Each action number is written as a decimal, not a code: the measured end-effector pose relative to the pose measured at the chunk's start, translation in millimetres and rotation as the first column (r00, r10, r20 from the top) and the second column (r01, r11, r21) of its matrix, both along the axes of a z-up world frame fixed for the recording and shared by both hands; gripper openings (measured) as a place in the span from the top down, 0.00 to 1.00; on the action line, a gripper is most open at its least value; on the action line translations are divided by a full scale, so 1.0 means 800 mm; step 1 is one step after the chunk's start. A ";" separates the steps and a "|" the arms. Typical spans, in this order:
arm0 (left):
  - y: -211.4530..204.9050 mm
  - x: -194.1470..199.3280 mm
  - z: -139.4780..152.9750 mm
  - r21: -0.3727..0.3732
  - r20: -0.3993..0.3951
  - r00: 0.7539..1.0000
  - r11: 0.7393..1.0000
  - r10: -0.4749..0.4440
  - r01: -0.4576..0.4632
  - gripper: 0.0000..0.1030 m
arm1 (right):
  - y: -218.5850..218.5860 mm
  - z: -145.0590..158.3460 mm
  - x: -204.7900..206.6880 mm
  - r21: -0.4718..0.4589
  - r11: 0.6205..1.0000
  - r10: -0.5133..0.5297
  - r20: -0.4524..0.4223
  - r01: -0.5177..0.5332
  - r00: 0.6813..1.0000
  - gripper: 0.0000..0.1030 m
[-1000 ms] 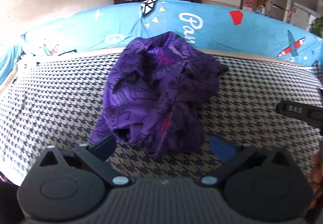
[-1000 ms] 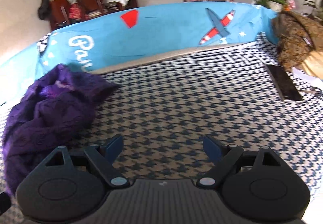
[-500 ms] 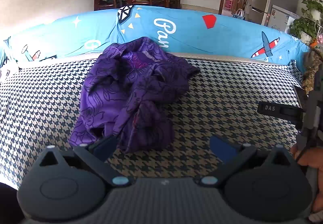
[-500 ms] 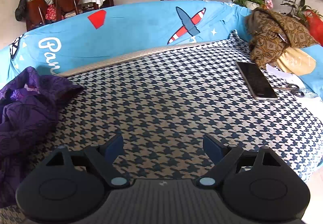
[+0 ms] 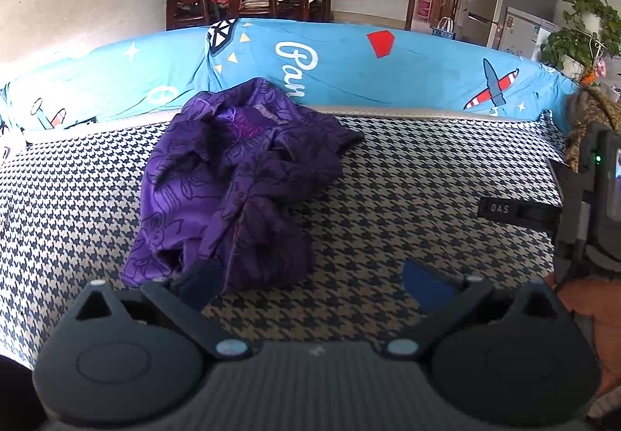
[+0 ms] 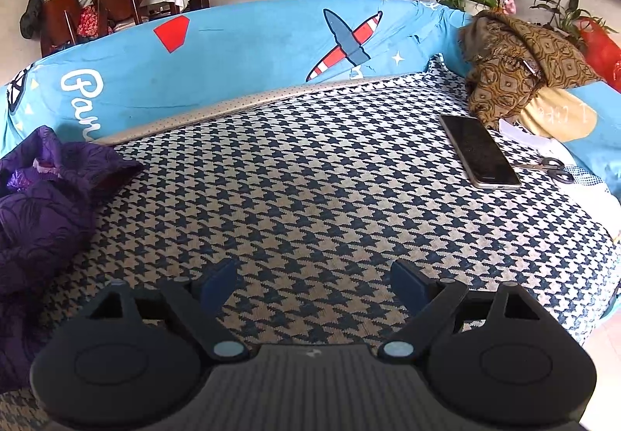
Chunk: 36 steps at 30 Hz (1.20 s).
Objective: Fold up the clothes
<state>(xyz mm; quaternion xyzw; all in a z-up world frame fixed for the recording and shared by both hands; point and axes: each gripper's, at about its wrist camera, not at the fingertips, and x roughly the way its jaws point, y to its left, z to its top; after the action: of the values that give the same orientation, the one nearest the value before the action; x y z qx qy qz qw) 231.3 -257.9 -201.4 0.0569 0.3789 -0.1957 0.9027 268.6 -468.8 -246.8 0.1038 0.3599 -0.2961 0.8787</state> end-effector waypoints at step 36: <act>0.014 0.024 -0.015 0.024 -0.005 0.999 0.998 0.052 -0.051 0.00 | 0.032 -0.006 0.018 0.021 0.992 0.126 0.055 -0.127 0.991 0.16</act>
<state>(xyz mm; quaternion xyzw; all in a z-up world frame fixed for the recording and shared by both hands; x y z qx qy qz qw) 250.2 -246.4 -213.3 0.0575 0.3851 -0.1680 0.9056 282.6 -442.9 -251.5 0.0994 0.3457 -0.2324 0.9036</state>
